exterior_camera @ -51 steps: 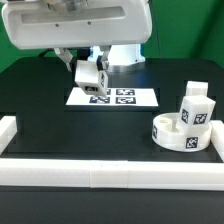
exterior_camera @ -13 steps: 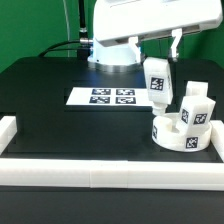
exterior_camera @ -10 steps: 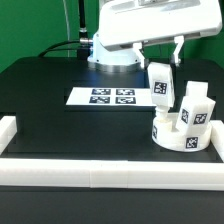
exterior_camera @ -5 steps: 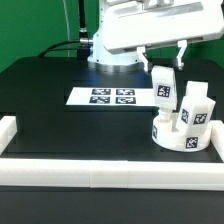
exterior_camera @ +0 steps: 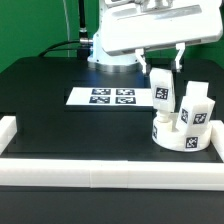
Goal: Assemble stool
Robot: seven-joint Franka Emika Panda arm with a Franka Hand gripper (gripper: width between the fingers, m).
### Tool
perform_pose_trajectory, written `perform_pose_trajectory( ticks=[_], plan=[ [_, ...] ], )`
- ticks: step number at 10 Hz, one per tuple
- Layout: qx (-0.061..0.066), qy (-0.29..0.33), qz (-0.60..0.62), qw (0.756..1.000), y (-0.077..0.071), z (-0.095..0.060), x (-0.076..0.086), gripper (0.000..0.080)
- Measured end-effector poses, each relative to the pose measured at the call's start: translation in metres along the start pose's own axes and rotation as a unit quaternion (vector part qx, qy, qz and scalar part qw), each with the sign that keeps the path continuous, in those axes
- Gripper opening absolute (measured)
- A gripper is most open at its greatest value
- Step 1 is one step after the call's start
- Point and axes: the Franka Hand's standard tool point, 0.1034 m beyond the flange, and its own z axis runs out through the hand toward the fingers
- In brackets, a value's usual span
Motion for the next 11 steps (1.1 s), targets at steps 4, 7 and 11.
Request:
perform_pose_trajectory(
  ticks=[4,7,11],
  plan=[
    [0.0,0.001,-0.002,1.0,0.001,0.001,0.002,0.0324],
    [0.0,-0.003,-0.004,1.0,-0.001,0.003,-0.002,0.0324],
    [-0.002,-0.009,-0.004,1.0,0.001,0.009,-0.009,0.0324]
  ],
)
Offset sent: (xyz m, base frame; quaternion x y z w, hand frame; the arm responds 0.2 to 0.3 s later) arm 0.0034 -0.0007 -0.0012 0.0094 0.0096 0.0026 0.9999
